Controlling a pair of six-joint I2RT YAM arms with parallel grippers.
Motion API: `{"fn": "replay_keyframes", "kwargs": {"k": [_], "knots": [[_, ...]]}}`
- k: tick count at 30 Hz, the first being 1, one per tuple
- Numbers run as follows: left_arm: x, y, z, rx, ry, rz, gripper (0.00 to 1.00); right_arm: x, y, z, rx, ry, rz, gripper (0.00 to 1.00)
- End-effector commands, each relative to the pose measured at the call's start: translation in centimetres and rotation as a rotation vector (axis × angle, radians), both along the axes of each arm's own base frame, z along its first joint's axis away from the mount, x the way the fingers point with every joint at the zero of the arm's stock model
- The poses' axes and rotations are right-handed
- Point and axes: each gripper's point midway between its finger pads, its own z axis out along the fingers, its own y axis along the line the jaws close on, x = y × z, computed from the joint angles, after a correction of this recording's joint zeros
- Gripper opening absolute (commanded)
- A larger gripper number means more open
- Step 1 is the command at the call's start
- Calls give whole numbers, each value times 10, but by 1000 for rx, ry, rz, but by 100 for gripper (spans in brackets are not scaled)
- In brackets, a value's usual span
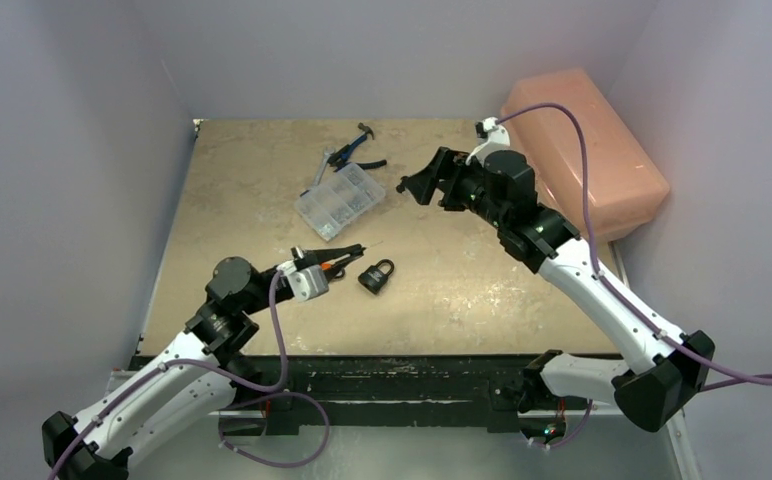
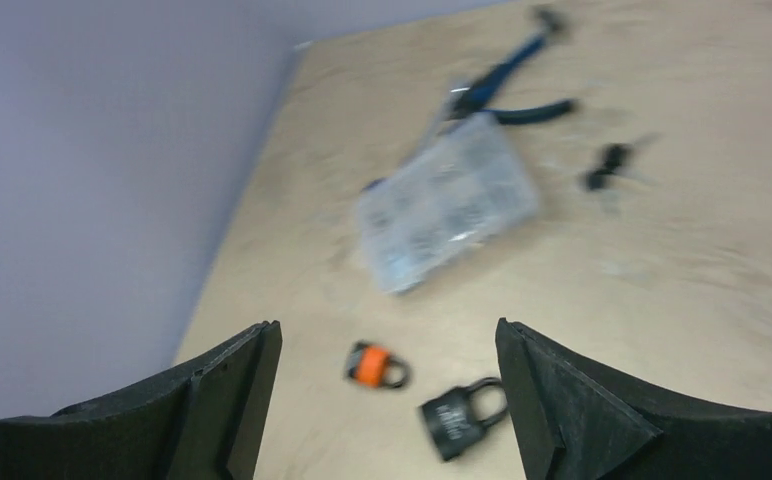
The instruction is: Unlock with the key
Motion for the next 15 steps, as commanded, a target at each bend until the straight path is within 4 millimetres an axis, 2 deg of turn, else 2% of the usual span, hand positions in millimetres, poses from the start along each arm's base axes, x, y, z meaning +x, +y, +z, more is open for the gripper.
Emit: {"fn": "replay_keyframes", "kwargs": {"k": [1, 2, 3, 8, 10, 15], "knots": [[13, 15, 0, -113, 91, 122, 0, 27, -72, -32, -167, 92, -423, 88], [16, 18, 2, -132, 97, 145, 0, 29, -78, -34, -156, 101, -452, 96], [19, 21, 6, -149, 105, 171, 0, 30, -81, -37, -135, 114, -471, 99], [37, 39, 15, -215, 175, 315, 0, 34, -65, -61, 55, 243, -305, 99], [43, 44, 19, -239, 203, 357, 0, 37, -63, -72, 20, 257, -287, 99], [59, 62, 22, -279, 244, 489, 0, 41, -71, -121, 3, 433, -424, 99]]}}
